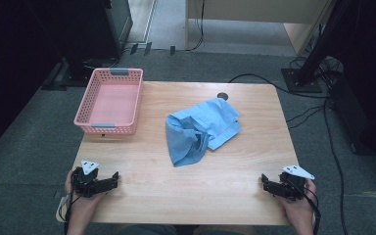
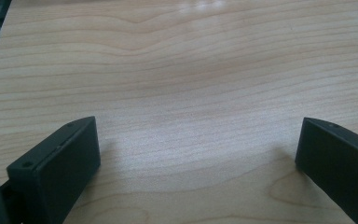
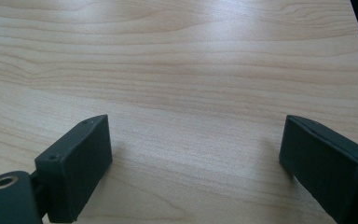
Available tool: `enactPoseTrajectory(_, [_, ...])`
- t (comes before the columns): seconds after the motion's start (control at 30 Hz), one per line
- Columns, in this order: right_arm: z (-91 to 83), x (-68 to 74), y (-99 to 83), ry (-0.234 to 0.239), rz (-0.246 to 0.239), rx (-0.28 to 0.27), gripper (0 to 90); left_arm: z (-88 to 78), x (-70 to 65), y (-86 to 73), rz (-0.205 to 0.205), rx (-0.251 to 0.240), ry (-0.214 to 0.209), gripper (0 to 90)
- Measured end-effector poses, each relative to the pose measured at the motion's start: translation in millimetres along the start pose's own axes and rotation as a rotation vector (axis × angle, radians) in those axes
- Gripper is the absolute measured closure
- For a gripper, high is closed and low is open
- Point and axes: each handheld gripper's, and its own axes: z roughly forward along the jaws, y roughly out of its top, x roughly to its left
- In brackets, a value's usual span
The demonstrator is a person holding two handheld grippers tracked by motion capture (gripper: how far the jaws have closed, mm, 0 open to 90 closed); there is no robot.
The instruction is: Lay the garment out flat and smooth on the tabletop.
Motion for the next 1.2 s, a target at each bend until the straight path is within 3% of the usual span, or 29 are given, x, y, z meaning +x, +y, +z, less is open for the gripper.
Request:
enactPoseTrajectory(0.23, [0.3, 0.0, 0.3, 0.001, -0.001, 0.0, 8.8, 0.4, -0.4, 0.6, -0.001, 0.001, 0.002, 0.0])
enactPoseTrajectory(0.43, [0.1, 2.8, 0.3, -0.001, 0.0, 0.0, 8.9, -0.6, -4.1, 1.3, -0.003, -0.005, 0.042, 0.0])
enactPoseTrajectory(0.6, [0.6, 3.9, 0.6, 0.009, -0.008, 0.0, 8.9, -0.9, -15.0, 7.6, -0.002, -0.026, 0.014, 0.0])
enactPoseTrajectory(0.83, [0.6, 3.8, 0.6, 0.009, -0.009, 0.0, 8.8, -4.6, -35.7, 27.7, -0.005, -0.084, -0.07, 1.4])
enactPoseTrajectory(0.9, [0.7, 3.8, 0.6, 0.01, -0.009, 0.0, 8.9, -4.2, -38.3, 29.9, -0.002, -0.088, -0.076, 1.4])
enactPoseTrajectory(1.03, [0.8, 3.7, 0.9, 0.011, -0.01, 0.001, 8.8, -0.6, -54.2, 45.8, 0.032, -0.101, -0.112, 1.5])
enactPoseTrajectory(1.2, [0.8, 3.7, 0.8, 0.011, -0.01, 0.001, 8.9, -0.3, -64.8, 60.4, 0.058, -0.123, -0.135, 1.5])
